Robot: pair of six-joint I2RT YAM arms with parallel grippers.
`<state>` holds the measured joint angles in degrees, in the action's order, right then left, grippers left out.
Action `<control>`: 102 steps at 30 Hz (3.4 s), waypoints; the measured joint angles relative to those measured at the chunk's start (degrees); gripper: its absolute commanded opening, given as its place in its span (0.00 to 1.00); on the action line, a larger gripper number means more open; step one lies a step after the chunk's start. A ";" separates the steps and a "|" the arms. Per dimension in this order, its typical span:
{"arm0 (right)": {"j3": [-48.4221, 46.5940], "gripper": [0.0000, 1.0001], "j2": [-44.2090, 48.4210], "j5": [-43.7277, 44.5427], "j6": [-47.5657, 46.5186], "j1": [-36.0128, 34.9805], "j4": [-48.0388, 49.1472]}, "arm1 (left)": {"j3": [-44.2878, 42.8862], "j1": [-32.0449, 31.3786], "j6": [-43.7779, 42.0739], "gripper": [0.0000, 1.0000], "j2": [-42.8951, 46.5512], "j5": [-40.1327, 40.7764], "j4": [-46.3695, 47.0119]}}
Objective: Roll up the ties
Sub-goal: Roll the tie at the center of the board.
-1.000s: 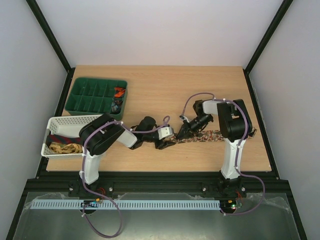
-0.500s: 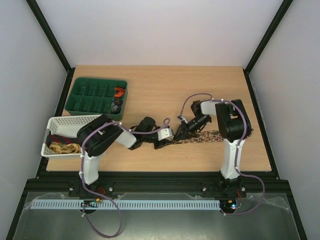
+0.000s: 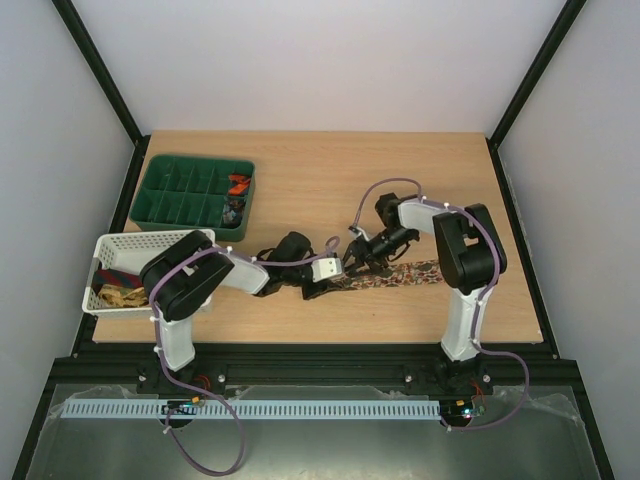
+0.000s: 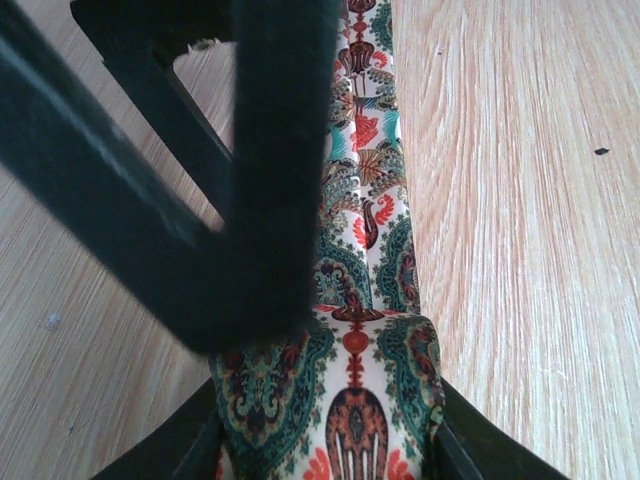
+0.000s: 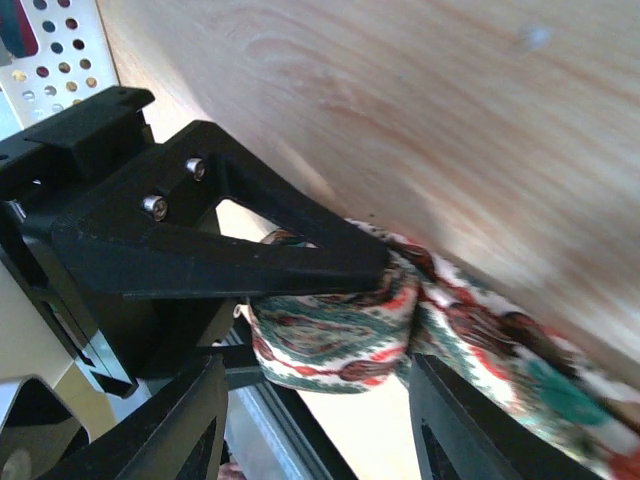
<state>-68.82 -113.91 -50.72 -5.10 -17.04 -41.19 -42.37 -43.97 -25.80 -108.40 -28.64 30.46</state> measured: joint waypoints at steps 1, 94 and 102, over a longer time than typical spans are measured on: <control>0.00 0.49 0.00 -0.13 0.24 -0.63 0.11 | -0.37 0.00 0.11 0.35 0.00 0.17 -0.61; 1.25 0.01 -3.21 6.80 -5.84 3.21 -1.14 | -3.10 -2.38 8.26 0.76 -0.39 2.49 3.52; 1.73 0.01 -3.45 5.55 -4.76 3.50 -0.66 | -6.25 -4.15 6.12 0.51 -4.66 2.32 4.31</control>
<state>-67.09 -117.36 -45.17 -9.87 -13.54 -41.85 -48.62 -48.12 -19.68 -113.06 -26.33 34.76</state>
